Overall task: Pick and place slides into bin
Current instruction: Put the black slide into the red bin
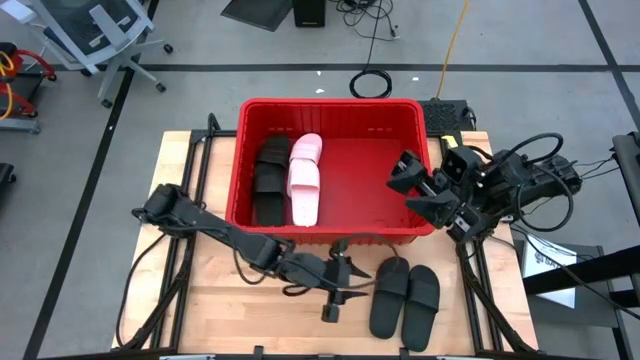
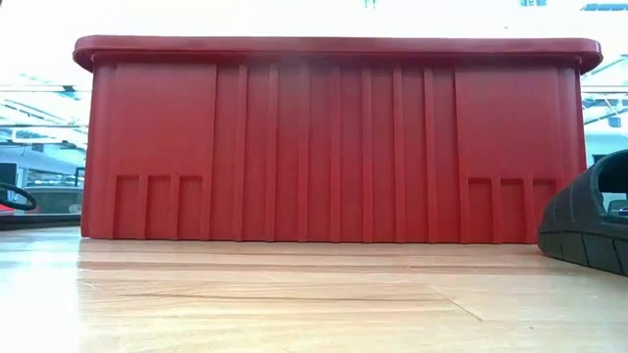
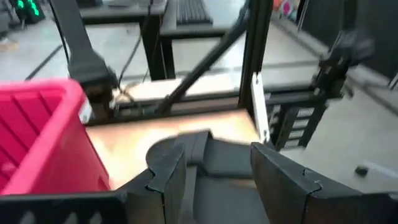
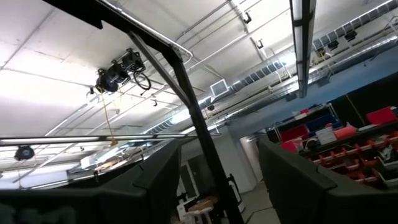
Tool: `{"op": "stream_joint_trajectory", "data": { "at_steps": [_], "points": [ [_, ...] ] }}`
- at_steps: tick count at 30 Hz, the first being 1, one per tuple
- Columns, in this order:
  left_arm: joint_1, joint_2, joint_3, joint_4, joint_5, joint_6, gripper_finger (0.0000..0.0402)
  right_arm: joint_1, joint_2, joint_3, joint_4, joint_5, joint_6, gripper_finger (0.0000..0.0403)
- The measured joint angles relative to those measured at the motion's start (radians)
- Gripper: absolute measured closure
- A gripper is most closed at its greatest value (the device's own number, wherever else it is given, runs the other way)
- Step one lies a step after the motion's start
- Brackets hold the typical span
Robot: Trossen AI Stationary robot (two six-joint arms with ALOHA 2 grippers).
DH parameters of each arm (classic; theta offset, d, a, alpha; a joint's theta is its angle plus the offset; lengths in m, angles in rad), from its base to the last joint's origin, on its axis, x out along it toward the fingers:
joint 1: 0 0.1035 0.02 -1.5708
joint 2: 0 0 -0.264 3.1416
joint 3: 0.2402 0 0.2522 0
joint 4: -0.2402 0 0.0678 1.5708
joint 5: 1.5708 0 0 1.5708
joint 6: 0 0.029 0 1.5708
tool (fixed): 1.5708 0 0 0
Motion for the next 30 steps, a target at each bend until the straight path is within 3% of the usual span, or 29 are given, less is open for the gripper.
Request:
{"op": "stream_joint_trajectory", "data": {
  "at_steps": [13, 30],
  "points": [
    [-0.001, 0.138, 0.015, -0.036, -0.011, -0.006, 0.0229, 0.04, 0.0, 0.0, -0.038, 0.0, -0.008, 0.0197],
    [0.024, 0.19, 0.017, 0.069, -0.005, 0.002, 0.0229, 0.039, 0.005, 0.0, -0.067, 0.045, -0.012, 0.0197]
  ]
}}
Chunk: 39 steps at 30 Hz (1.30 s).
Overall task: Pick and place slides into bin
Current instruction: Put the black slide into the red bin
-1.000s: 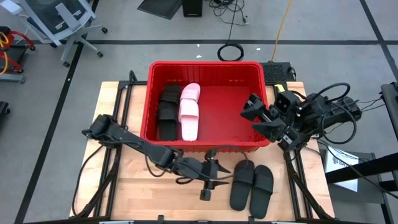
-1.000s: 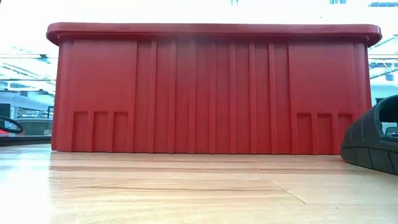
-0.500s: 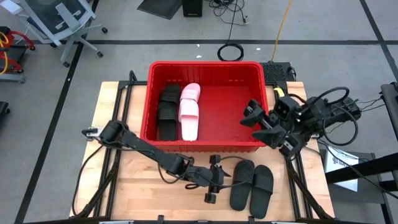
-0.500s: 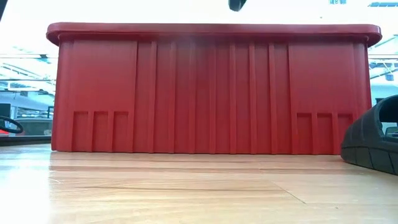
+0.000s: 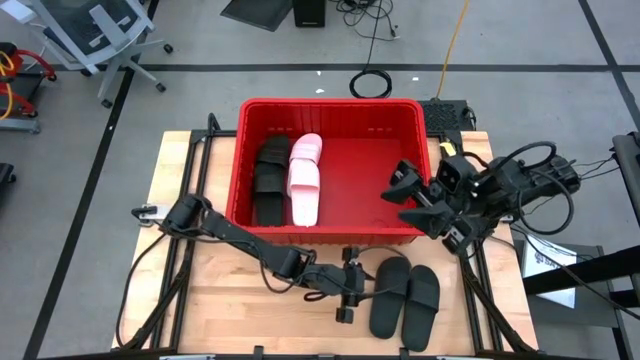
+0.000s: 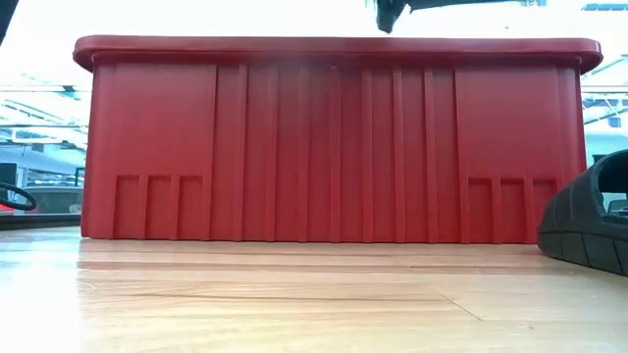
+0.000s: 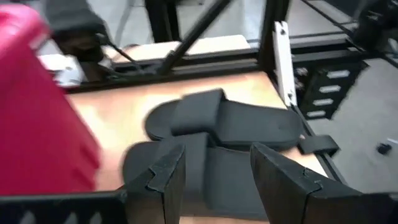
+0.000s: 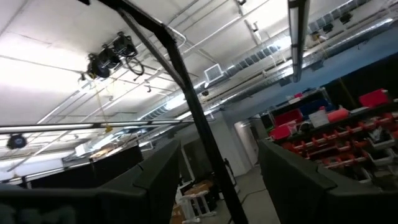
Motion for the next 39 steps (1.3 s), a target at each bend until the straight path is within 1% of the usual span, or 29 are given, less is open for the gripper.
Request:
{"op": "stream_joint_trajectory", "data": {
  "at_steps": [4, 10, 12, 15, 21, 25, 28, 31, 33, 36, 39],
  "points": [
    [-0.007, 0.05, 0.022, 0.01, 0.053, -0.007, 0.0229, 0.0, 0.01, 0.0, 0.0, 0.01, 0.001, 0.0197],
    [-0.03, 0.148, 0.186, -0.117, 0.094, 0.071, 0.0229, 0.0, 0.02, 0.0, 0.0, 0.012, 0.01, 0.0197],
    [-0.031, 0.171, 0.233, -0.162, 0.091, 0.082, 0.0229, 0.0, 0.021, 0.0, 0.007, 0.013, 0.011, 0.0197],
    [-0.02, 0.193, 0.267, -0.169, 0.073, 0.079, 0.0229, 0.0, 0.021, 0.0, 0.008, 0.013, 0.011, 0.0197],
    [0.006, 0.202, 0.277, -0.172, -0.01, 0.073, 0.0229, 0.0, 0.021, 0.0, 0.008, 0.013, 0.011, 0.0197],
    [0.015, 0.201, 0.278, -0.2, -0.01, 0.11, 0.0229, 0.0, 0.021, 0.0, 0.009, 0.019, 0.011, 0.0197],
    [0.013, 0.213, 0.279, -0.214, 0.014, 0.134, 0.0229, 0.0, 0.021, 0.0, 0.008, 0.036, 0.01, 0.0197],
    [0.007, 0.224, 0.278, -0.228, 0.028, 0.128, 0.0229, 0.0, 0.021, 0.0, 0.008, 0.036, 0.009, 0.0197],
    [0.005, 0.238, 0.278, -0.201, 0.04, 0.114, 0.0229, 0.0, 0.021, 0.0, 0.007, 0.035, 0.008, 0.0197],
    [0.005, 0.244, 0.278, -0.217, 0.032, 0.1, 0.0229, 0.0, 0.021, 0.0, 0.002, 0.035, 0.005, 0.0197],
    [0.006, 0.258, 0.278, -0.212, 0.0, 0.086, 0.0229, 0.0, 0.021, 0.0, 0.001, 0.035, 0.004, 0.0197]
  ]
}}
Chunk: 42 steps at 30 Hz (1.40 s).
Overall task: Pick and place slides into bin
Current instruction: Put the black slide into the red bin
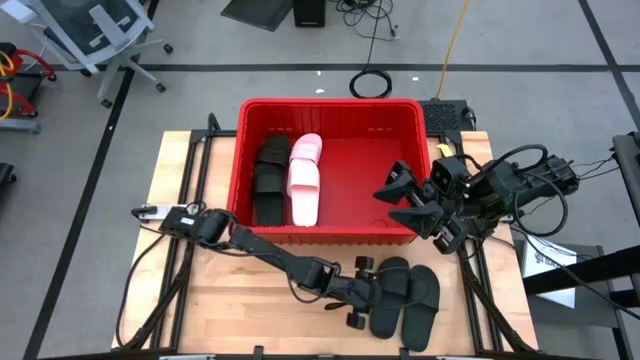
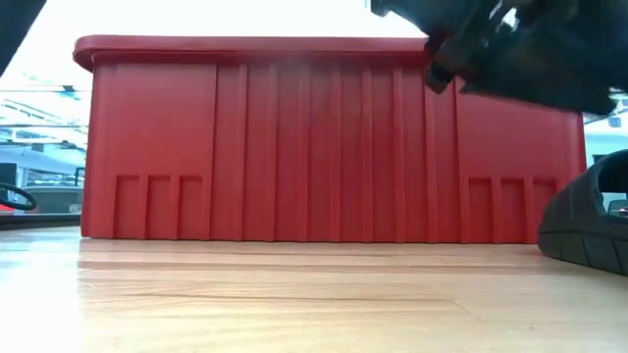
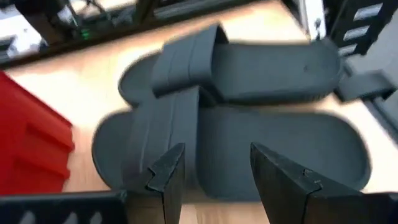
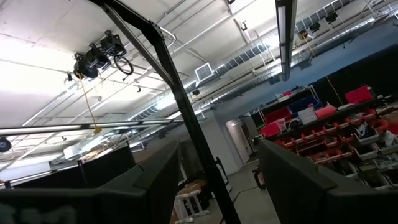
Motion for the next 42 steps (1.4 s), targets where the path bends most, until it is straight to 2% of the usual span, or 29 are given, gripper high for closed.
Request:
{"op": "stream_joint_trajectory", "data": {
  "at_steps": [7, 16, 27, 40, 42],
  "points": [
    [0.005, 0.019, -0.001, -0.003, 0.011, -0.004, 0.0229, 0.0, 0.0, 0.0, -0.001, 0.0, 0.0, 0.0197],
    [0.007, 0.025, -0.001, 0.001, -0.07, -0.012, 0.0229, 0.0, 0.0, 0.0, -0.008, 0.0, 0.003, 0.0197],
    [0.012, 0.025, -0.001, -0.004, -0.048, 0.027, 0.0229, 0.0, 0.0, 0.0, -0.008, 0.0, 0.003, 0.0197],
    [0.03, 0.067, 0.0, -0.004, -0.023, -0.048, 0.0229, 0.0, 0.0, 0.0, -0.019, 0.001, 0.007, 0.0197],
    [0.027, 0.067, 0.0, -0.006, -0.048, -0.056, 0.0229, 0.0, 0.0, 0.0, -0.023, 0.001, 0.007, 0.0197]
  ]
}}
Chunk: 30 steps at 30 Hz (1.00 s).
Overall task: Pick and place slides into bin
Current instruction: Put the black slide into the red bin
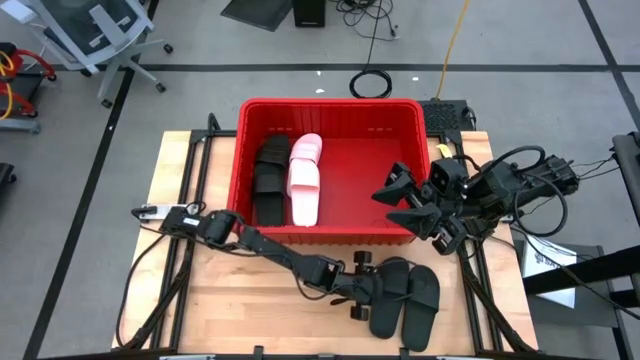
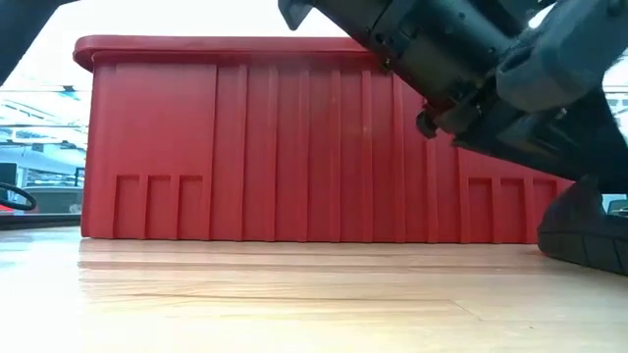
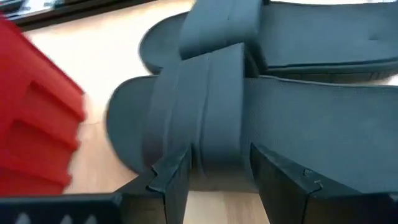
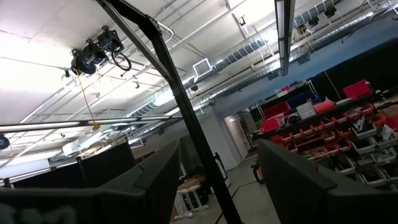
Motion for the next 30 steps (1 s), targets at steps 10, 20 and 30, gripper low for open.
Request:
{"op": "stream_joint_trajectory", "data": {
  "at_steps": [10, 20, 30],
  "points": [
    [0.005, 0.001, -0.001, -0.021, -0.138, -0.042, 0.0229, 0.0, 0.0, 0.0, 0.002, 0.002, 0.0, 0.0197],
    [0.004, 0.0, -0.001, 0.018, -0.184, -0.142, 0.0229, 0.0, 0.0, 0.0, 0.0, 0.002, -0.001, 0.0197],
    [0.02, 0.0, -0.001, 0.01, -0.197, -0.181, 0.0229, 0.0, 0.0, 0.0, 0.0, 0.003, -0.003, 0.0197]
  ]
}}
